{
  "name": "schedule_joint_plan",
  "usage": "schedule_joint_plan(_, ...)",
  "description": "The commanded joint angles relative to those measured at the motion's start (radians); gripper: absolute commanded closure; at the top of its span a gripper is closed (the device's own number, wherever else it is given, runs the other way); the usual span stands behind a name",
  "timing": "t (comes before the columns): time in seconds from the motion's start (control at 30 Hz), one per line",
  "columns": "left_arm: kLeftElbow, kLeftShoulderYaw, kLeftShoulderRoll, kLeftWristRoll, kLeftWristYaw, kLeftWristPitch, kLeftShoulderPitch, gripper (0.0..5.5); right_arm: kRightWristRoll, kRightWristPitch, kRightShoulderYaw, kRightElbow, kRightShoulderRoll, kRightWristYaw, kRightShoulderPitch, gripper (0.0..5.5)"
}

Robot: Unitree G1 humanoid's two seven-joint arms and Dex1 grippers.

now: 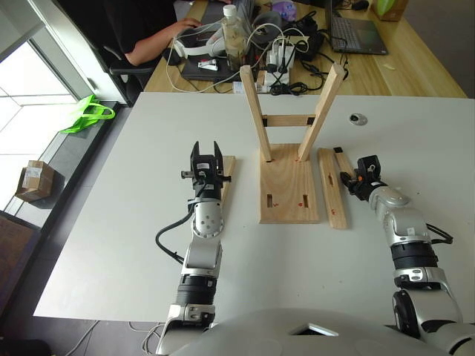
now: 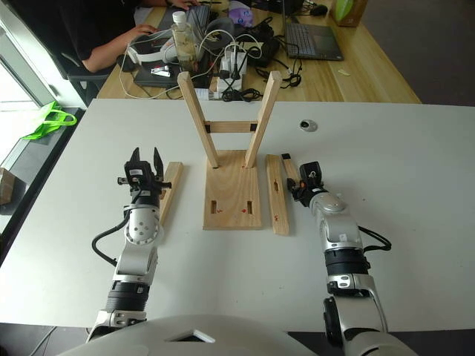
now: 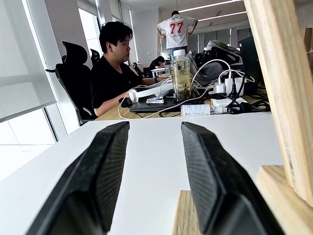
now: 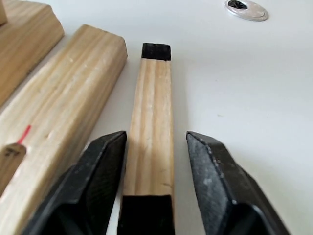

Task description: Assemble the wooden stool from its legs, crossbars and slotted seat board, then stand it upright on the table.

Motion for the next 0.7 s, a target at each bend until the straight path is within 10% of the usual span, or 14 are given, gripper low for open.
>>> schedule_joint_plan(0.03, -0.027, 0.007, -0.004, -0.001, 0.005, 0.029, -0.022, 3.5, -0.016, 0.082, 0.034, 0.011, -0.023, 0.031, -0.024, 3.79)
schedule_joint_plan(0.37, -0.203, 0.083, -0.019, -0.165, -0.077, 0.271, -0.115, 3.5, -0.016, 0.08, 0.013, -0.02, -0.041, 0.012, 0.005, 4.23)
schedule_joint_plan(0.7, -0.566, 0.398, 0.069, -1.381, -0.167, 1.003, -0.286, 3.5, 0.235, -0.599, -0.309, -0.124, 0.037, 0.013, 0.006, 4.23)
